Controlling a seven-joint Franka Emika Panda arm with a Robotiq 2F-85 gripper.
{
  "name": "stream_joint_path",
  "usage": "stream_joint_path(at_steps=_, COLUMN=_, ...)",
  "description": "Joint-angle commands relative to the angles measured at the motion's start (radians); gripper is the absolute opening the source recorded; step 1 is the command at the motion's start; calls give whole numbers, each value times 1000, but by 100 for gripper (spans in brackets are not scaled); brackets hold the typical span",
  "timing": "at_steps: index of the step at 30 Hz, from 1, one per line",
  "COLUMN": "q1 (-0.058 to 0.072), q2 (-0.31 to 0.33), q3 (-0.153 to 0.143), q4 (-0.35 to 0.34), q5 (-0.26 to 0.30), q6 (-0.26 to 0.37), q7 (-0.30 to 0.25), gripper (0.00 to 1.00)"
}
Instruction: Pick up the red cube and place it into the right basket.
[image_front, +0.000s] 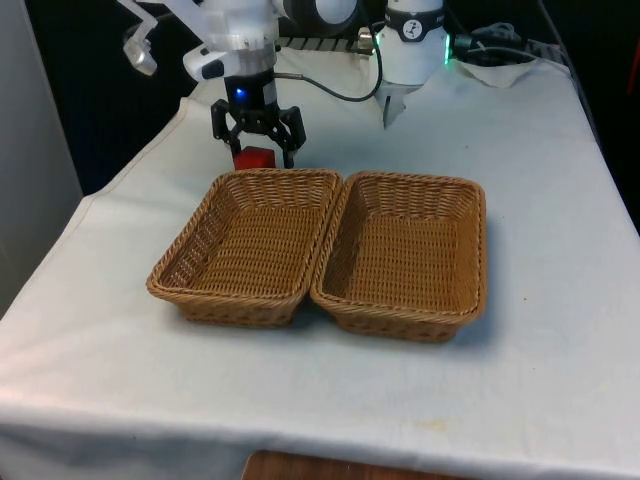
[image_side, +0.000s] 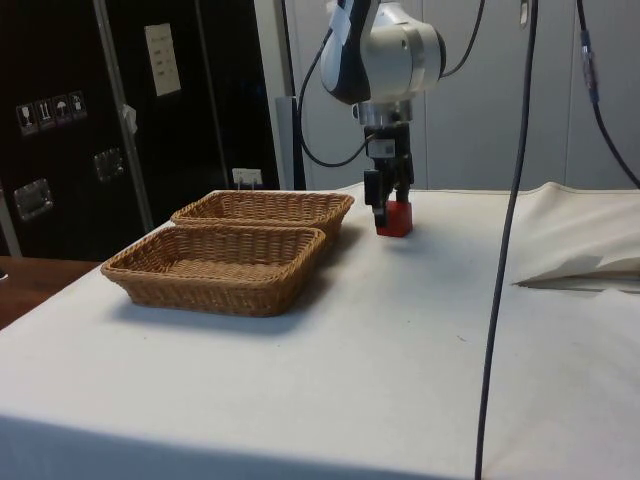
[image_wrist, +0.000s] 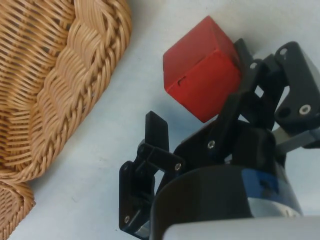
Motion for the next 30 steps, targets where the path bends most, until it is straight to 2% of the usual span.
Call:
stream_joint_path(at_steps=1, q1=0, q2=0, q3=0, q4=0, q5=0, q6=0, q7=0, gripper=100)
stream_joint_path(at_steps=2, q1=-8, q2=-2, q3=6, q4=3, q5=8, q6=-2, q7=-10, gripper=100)
stream_joint_path(at_steps=10, q1=-6, q2=-1, q3=-3, q4=4, q5=2, q6=-7, q7=-10, gripper=100)
stream_joint_path(at_steps=11, q1=-1, q2=0, q3=-6, q4=1, q5=0, q6=-3, q7=-4, gripper=100)
stream_joint_path(at_steps=12, q1=-5, q2=-1, q3=-4, q4=4, q5=2, q6=-7, q7=-9, gripper=100)
stream_joint_path(at_steps=14, q1=-5, q2=0, q3=-5, q4=3, q5=2, q6=-6, q7=-8, gripper=100)
stream_joint_path(at_steps=15, q1=-4, q2=0, q3=-5, q4=3, q5=1, q6=-6, q7=-8, gripper=97)
stream_joint_path(at_steps=17, q1=-4, q2=0, q3=-6, q4=3, q5=1, q6=-5, q7=-8, gripper=80)
stream_joint_path(at_steps=18, q1=-4, q2=0, q3=-6, q4=3, q5=1, q6=-5, q7=-7, gripper=64)
stream_joint_path(at_steps=20, q1=-1, q2=-1, q3=-7, q4=1, q5=0, q6=-3, q7=-4, gripper=41)
stream_joint_path(at_steps=21, q1=-3, q2=0, q3=-6, q4=3, q5=1, q6=-5, q7=-7, gripper=41)
stream_joint_path(at_steps=23, q1=-3, q2=0, q3=-6, q4=3, q5=1, q6=-5, q7=-7, gripper=20)
stream_joint_path(at_steps=24, q1=-3, q2=0, q3=-7, q4=3, q5=1, q6=-5, q7=-7, gripper=2)
stream_joint_path(at_steps=30, q1=-3, q2=0, q3=-7, q4=3, q5=1, q6=-5, q7=-7, gripper=3)
